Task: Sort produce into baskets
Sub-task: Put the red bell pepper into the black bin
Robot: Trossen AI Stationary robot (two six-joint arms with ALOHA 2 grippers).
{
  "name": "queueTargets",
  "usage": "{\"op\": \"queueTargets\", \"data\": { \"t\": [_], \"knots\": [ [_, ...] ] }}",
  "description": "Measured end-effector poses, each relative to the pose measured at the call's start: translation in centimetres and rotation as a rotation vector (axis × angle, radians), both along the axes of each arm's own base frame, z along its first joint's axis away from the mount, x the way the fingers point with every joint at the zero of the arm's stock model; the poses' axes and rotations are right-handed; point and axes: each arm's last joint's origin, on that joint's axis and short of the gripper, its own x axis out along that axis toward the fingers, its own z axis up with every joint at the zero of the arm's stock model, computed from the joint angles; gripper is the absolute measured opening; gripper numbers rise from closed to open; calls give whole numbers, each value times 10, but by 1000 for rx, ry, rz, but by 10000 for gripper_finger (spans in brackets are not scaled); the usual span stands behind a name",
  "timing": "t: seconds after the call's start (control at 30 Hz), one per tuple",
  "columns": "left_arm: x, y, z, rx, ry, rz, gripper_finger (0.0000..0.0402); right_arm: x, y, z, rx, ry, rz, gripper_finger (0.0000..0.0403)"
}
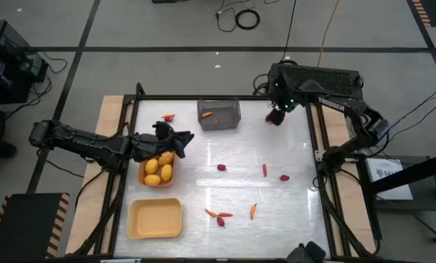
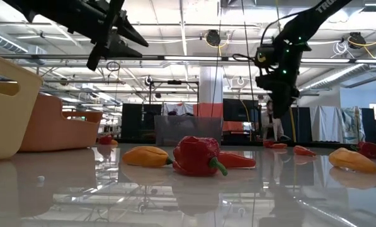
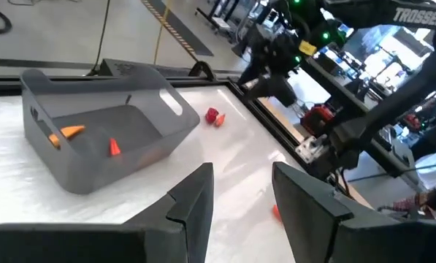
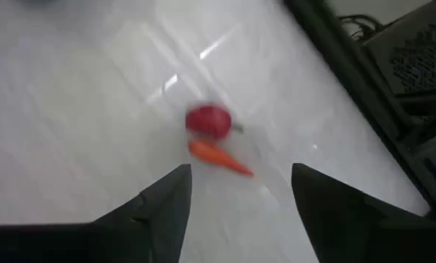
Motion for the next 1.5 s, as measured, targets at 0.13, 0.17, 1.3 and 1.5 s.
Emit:
{"op": "queueTargets", "data": {
  "t": [0.13,0.17,1.3,1.5],
  "knots": [
    [1,5,0,-19,-1,-20,148,-5,1,-7,29,105,197,252],
    [1,5,0,-22,0,-29,148,-5,2,-9,37,129,255,254],
    [1,5,1,-41,-30,-28,148,14,-24,-82,109,350,595,240],
    [1,5,1,-40,-27,-28,148,14,-24,-85,123,349,596,188]
  ]
}}
